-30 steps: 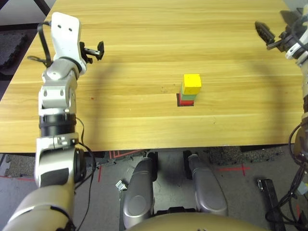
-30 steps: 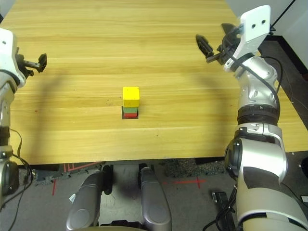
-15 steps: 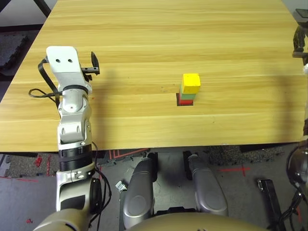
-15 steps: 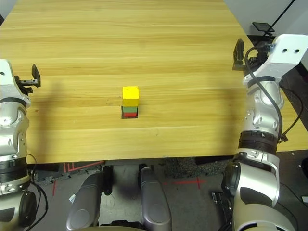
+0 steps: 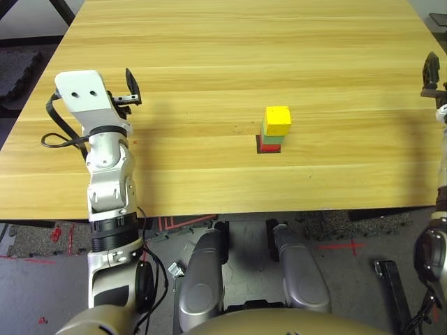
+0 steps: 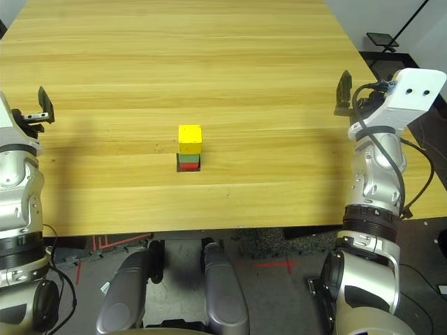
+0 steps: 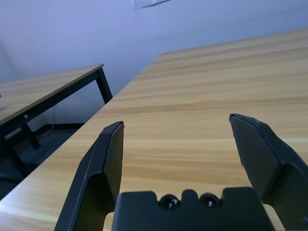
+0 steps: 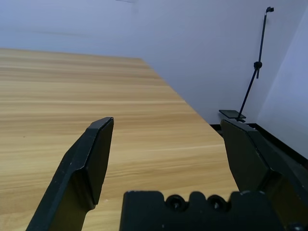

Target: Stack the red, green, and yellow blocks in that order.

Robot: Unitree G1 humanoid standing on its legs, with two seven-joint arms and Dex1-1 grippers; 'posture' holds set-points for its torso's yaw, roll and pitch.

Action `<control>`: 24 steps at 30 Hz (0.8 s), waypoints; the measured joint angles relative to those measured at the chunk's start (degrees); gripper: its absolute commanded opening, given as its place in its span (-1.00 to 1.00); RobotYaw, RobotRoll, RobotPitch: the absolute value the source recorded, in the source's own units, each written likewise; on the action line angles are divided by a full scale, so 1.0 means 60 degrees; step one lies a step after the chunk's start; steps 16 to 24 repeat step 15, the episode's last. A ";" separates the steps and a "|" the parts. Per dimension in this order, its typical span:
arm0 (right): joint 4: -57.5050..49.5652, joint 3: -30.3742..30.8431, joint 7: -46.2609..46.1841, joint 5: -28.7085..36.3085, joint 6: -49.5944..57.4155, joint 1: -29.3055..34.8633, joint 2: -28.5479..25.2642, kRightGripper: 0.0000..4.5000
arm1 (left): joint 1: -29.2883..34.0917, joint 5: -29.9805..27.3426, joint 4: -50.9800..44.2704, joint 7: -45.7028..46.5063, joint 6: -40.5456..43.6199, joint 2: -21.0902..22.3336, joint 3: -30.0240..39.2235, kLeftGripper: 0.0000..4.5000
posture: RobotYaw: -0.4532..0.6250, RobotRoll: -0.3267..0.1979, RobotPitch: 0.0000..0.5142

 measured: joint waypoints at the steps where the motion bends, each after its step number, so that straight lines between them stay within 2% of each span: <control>1: -0.0178 -0.0005 -0.0025 0.0006 0.0006 0.0082 0.0003 1.00 | -0.0158 0.0001 0.0154 -0.0006 -0.0090 -0.0002 -0.0036 0.98 | 0.19 0.59 0.12; 9: -0.1158 -0.0230 -0.0357 0.0171 0.0247 0.0975 0.0085 1.00 | -0.0521 0.0011 0.1066 -0.0121 -0.0611 -0.0095 -0.0397 0.98 | 0.07 0.65 0.09; 15: -0.1447 -0.0460 -0.0455 0.0176 0.0303 0.1018 -0.0014 1.00 | -0.1229 0.0012 0.1723 -0.0239 -0.0983 -0.0087 -0.0568 0.98 | 0.02 0.60 0.07; 24: -0.1447 -0.0460 -0.0455 0.0176 0.0303 0.1018 -0.0014 1.00 | -0.1229 0.0012 0.1723 -0.0239 -0.0983 -0.0087 -0.0568 0.98 | 0.02 0.60 0.07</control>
